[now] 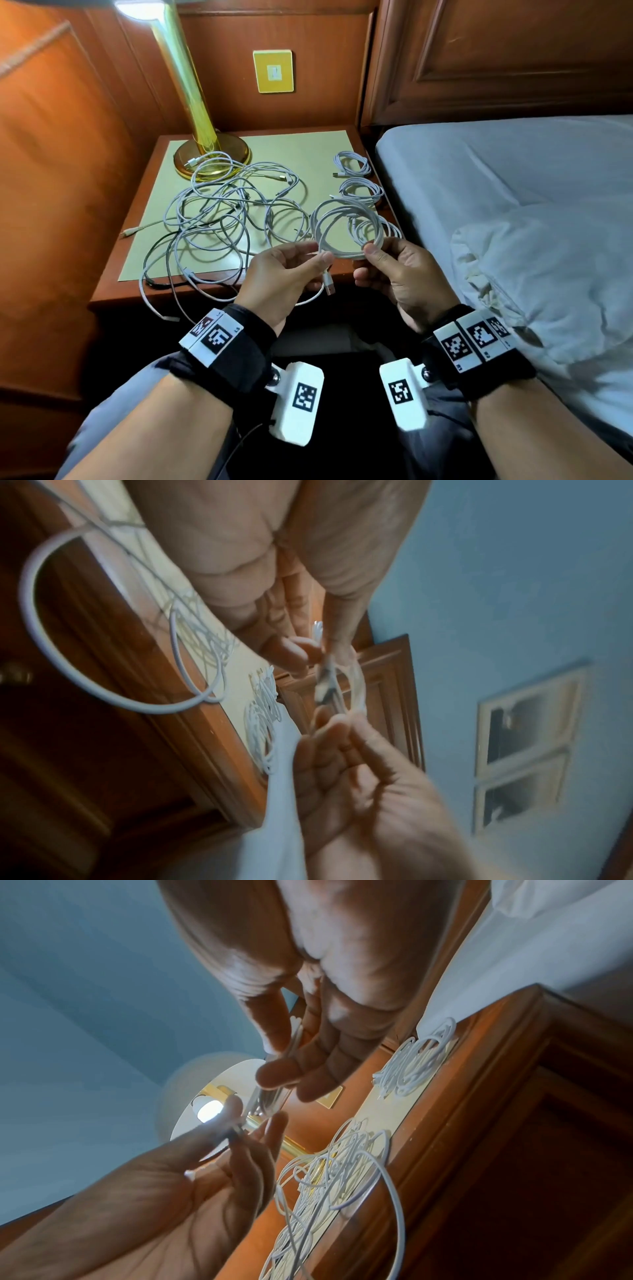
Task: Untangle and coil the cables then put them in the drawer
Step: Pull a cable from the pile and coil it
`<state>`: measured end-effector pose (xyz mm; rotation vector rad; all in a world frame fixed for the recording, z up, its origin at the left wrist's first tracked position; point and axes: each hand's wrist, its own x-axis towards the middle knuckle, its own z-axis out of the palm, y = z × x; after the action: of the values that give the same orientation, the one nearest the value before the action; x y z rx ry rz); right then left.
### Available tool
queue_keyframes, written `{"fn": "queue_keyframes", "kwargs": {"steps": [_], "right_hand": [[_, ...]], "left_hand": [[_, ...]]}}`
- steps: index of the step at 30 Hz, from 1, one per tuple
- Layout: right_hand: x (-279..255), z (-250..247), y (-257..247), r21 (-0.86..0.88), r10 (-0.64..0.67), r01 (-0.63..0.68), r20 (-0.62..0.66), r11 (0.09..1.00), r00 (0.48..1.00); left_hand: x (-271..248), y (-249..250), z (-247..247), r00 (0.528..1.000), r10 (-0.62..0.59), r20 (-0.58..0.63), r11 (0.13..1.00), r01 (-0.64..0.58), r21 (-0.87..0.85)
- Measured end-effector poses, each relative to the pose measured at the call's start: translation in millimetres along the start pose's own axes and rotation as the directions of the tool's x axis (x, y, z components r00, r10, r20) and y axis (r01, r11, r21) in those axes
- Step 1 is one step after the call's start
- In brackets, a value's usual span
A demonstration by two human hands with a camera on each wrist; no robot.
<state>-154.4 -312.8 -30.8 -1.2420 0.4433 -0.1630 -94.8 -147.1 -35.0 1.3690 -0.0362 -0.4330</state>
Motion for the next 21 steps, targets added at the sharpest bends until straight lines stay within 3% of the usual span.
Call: {"fn": "queue_keyframes", "kwargs": {"steps": [4, 9, 14, 21], "right_hand": [[-3.0, 3.9, 3.9, 0.019, 0.024, -0.026, 0.071, 0.999, 0.997], [-5.0, 2.4, 4.4, -0.053, 0.011, -0.004, 0.135, 0.999, 0.991], [-2.6, -4.4, 0.9, -0.184, -0.076, 0.096, 0.111, 0.978, 0.991], [-1.4, -4.6, 4.5, -0.307, -0.102, 0.122, 0.081, 0.944, 0.992]], "left_hand": [[0.1, 5.4, 1.2, 0.993, -0.107, 0.058, 0.967, 0.118, -0.224], [-0.7, 8.0, 0.6, 0.993, -0.07, 0.094, 0.968, 0.09, -0.232], [4.9, 5.7, -3.3, 0.998, 0.057, 0.025, 0.995, -0.055, -0.083], [6.5, 7.9, -10.5, 0.997, 0.077, -0.015, 0.993, -0.075, 0.089]]}}
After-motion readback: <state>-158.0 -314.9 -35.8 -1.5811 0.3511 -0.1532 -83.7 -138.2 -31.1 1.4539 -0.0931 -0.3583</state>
